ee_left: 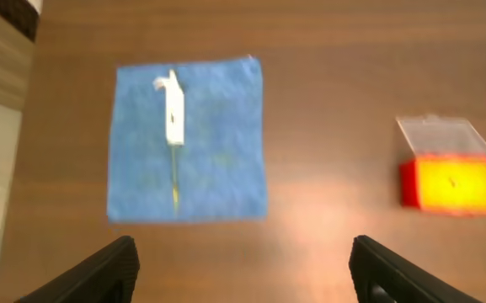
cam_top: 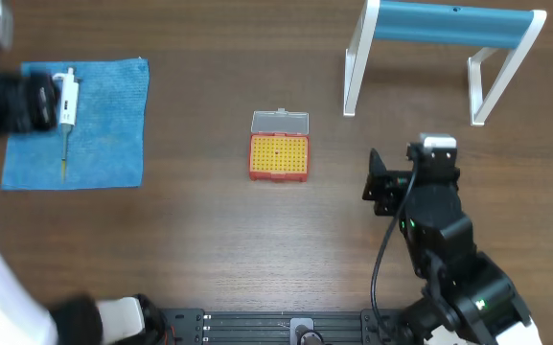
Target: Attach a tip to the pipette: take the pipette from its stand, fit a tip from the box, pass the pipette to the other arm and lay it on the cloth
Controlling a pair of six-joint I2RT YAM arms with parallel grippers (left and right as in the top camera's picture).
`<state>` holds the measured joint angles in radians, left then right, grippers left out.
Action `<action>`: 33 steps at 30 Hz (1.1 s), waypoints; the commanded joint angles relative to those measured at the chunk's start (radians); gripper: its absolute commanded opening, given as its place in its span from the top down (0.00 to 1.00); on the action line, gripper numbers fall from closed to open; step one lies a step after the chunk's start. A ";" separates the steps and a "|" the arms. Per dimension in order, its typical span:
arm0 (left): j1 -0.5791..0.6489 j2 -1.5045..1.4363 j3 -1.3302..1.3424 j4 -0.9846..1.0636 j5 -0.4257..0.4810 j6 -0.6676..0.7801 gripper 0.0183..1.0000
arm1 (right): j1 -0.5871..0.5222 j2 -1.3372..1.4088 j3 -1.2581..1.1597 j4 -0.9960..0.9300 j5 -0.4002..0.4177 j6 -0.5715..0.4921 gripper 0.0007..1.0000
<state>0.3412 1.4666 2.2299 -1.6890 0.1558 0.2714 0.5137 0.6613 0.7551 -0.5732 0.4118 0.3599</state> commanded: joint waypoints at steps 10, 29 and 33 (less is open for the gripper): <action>-0.001 -0.820 -0.869 0.032 0.057 -0.288 0.12 | 0.057 -0.279 -0.101 0.027 0.052 -0.250 0.15; -0.001 -1.005 -0.988 0.126 0.069 -0.451 0.06 | 0.057 -0.571 -0.185 -0.532 0.086 -0.234 0.15; -0.001 -1.005 -0.988 0.126 0.069 -0.451 0.06 | 0.057 -0.571 -0.185 -0.532 0.086 -0.234 0.15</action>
<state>0.3412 0.4698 1.2495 -1.5692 0.2111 -0.1627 0.5648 0.0986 0.5732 -1.1072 0.4778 0.1356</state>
